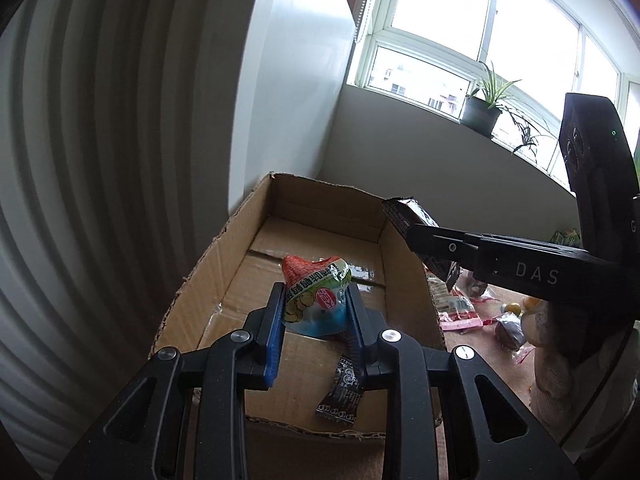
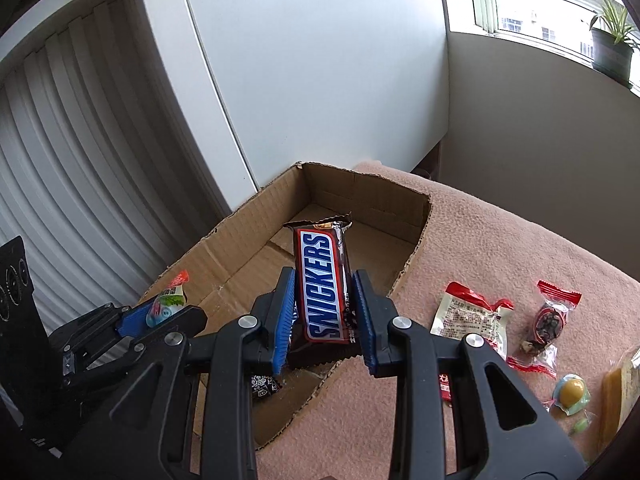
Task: Organize snacks
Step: 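Carry the candy egg and Snickers into the box and open both tools, then return both tools to the table and grasp the green candy with the right tool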
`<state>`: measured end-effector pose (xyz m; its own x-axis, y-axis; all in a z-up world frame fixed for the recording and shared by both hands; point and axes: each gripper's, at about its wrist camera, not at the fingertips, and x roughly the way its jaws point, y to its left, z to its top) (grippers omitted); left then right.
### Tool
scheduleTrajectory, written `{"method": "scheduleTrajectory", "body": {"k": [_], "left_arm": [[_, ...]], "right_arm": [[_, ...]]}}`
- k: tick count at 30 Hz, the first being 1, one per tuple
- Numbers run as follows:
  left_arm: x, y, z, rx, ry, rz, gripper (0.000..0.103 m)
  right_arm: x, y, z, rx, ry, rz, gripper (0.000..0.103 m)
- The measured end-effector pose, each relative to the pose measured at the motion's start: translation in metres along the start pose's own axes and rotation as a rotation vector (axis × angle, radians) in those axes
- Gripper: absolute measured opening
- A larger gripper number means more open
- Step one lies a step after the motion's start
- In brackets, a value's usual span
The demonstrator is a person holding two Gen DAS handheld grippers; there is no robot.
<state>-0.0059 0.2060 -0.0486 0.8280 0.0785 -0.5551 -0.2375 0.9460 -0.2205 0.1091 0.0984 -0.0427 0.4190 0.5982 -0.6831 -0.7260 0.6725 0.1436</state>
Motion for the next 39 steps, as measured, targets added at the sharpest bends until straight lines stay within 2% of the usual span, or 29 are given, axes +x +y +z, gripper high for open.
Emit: {"method": "scheduleTrajectory", "body": {"k": [4,6,7,9,11,25,31,39], "left_arm": [[0.004,0.009,0.0,-0.016,0.011,0.011,0.028],[0.004,0.011,0.0,-0.025,0.01,0.015,0.032],[0.003,0.013,0.001,-0.032,0.004,0.016,0.036],[0.002,0.016,0.001,-0.043,-0.003,0.025,0.044],[0.001,0.019,0.001,-0.048,-0.004,0.019,0.057],[-0.003,0.009,0.003,-0.028,-0.013,0.009,0.057],[-0.005,-0.006,0.004,-0.015,-0.017,-0.018,0.057],[-0.006,-0.039,0.007,0.016,-0.022,-0.063,0.057]], "right_arm": [[0.014,0.0,0.003,0.007,0.011,-0.008,0.03],[0.017,0.0,0.005,0.017,-0.002,-0.008,0.031],[0.017,-0.001,0.006,0.022,-0.005,-0.009,0.036],[0.014,-0.002,0.006,0.037,-0.032,-0.009,0.074],[0.008,-0.004,0.007,0.051,-0.056,-0.013,0.079],[-0.022,-0.02,0.003,0.057,-0.068,-0.046,0.08],[-0.044,-0.037,-0.01,0.044,-0.048,-0.064,0.08],[-0.094,-0.075,-0.04,0.081,-0.052,-0.096,0.08]]}}
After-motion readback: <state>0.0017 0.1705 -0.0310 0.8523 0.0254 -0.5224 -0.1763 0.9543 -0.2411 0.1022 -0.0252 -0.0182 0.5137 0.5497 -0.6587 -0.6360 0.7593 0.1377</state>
